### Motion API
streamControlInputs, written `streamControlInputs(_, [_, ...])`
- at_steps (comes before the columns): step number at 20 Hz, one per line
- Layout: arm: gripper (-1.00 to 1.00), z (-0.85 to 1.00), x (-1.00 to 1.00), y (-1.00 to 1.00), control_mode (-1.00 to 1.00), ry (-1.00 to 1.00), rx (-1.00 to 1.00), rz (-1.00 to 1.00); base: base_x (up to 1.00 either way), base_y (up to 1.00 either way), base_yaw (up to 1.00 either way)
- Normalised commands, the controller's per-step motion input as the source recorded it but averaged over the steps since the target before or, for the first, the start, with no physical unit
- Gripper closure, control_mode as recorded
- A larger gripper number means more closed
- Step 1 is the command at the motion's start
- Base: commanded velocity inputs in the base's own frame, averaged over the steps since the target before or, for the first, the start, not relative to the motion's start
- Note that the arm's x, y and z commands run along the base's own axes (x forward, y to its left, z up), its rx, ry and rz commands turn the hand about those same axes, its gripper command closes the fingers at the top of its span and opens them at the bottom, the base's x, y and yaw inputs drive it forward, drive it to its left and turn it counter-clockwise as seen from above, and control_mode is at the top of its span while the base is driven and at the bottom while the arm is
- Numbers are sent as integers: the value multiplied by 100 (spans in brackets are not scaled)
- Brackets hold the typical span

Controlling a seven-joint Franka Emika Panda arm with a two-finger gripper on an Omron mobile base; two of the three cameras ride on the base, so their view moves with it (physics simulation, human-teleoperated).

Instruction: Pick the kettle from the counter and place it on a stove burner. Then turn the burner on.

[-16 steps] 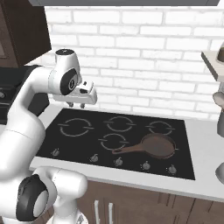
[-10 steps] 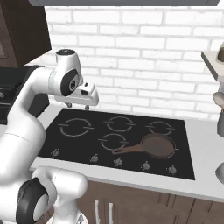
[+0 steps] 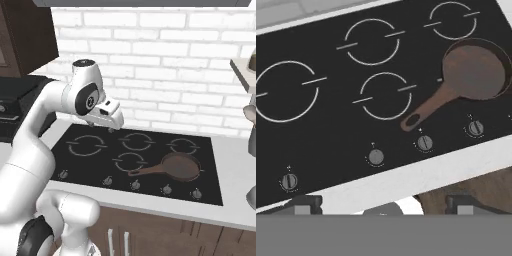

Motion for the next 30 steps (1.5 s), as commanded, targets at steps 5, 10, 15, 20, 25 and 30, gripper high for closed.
streamControlInputs(5, [-100, 0, -24, -55, -100, 0, 0, -20, 0, 0, 0])
streamControlInputs(10, [-100, -4, -14, -59, -100, 0, 0, -14, 0, 0, 0])
streamControlInputs(15, [-100, 0, -11, -73, -100, 0, 0, -14, 0, 0, 0])
streamControlInputs(20, [-100, 0, -6, -77, -100, 0, 0, -15, 0, 0, 0])
streamControlInputs(25, [-100, 0, -1, -80, -100, 0, 0, -16, 0, 0, 0])
streamControlInputs(30, [-100, -4, 0, -86, -100, 0, 0, -16, 0, 0, 0])
